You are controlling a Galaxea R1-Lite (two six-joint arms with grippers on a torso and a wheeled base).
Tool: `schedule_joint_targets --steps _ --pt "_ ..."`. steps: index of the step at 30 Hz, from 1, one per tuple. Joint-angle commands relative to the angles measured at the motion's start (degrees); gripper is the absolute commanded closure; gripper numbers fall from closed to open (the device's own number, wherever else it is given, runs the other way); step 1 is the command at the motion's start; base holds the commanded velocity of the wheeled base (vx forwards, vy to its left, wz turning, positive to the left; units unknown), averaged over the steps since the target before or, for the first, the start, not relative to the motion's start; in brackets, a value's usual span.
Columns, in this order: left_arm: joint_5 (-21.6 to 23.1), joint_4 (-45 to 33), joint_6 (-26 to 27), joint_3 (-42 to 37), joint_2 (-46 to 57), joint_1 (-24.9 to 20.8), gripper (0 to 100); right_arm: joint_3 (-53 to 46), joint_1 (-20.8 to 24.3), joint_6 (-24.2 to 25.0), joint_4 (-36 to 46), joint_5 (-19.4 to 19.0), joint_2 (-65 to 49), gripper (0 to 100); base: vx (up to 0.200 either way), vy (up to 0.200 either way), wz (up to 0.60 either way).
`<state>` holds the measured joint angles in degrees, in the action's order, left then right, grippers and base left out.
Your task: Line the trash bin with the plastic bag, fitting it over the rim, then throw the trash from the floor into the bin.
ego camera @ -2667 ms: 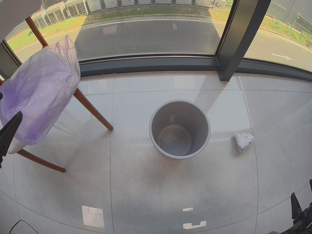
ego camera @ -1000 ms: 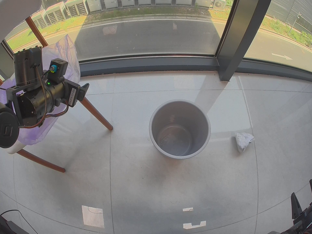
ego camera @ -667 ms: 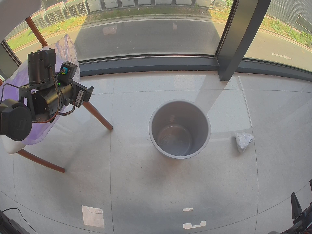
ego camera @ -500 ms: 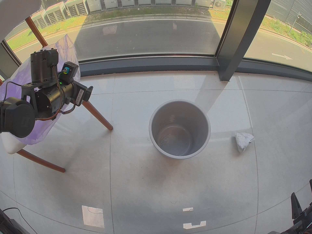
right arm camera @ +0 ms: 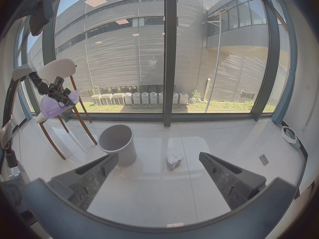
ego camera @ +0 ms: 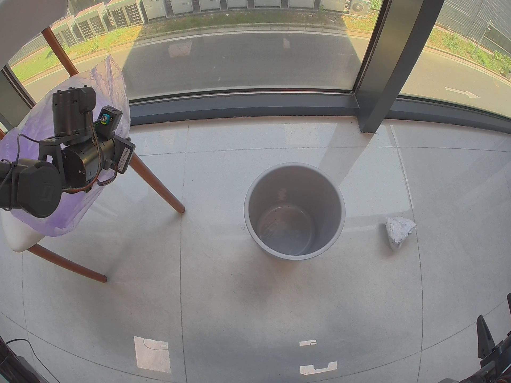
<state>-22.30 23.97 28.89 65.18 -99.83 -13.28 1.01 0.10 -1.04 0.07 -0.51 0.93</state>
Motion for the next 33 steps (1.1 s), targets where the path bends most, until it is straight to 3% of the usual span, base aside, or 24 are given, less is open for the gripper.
schedule_joint_targets --steps 1,8,14,23,29,33 --pt "0.15 -0.32 -0.24 0.47 0.34 0.36 100 -0.84 -0.01 -0.02 0.01 -0.02 -0.93 0 0.000 0.000 0.00" --pt "0.59 -0.50 -0.50 0.65 3.50 -0.08 100 -0.84 0.08 -0.02 0.01 -0.02 -0.93 0 0.000 0.000 0.00" --pt "3.93 -0.94 -1.21 0.12 10.88 0.00 100 -0.92 -0.01 -0.02 0.01 -0.02 -0.93 0 0.000 0.000 0.00" --pt "8.94 -1.03 -10.26 -10.34 25.47 -2.28 100 -0.92 -0.01 -0.02 0.01 0.07 -0.93 0 0.000 0.000 0.00" --pt "12.63 -1.03 -20.98 -9.99 28.73 -5.71 100 -0.84 0.08 -0.02 0.01 0.07 -0.84 0 0.000 0.000 0.00" --pt "13.68 -1.99 -24.41 -9.11 30.04 -10.02 100 -0.92 -0.01 0.07 0.01 0.07 -0.93 0 0.000 0.000 0.00"
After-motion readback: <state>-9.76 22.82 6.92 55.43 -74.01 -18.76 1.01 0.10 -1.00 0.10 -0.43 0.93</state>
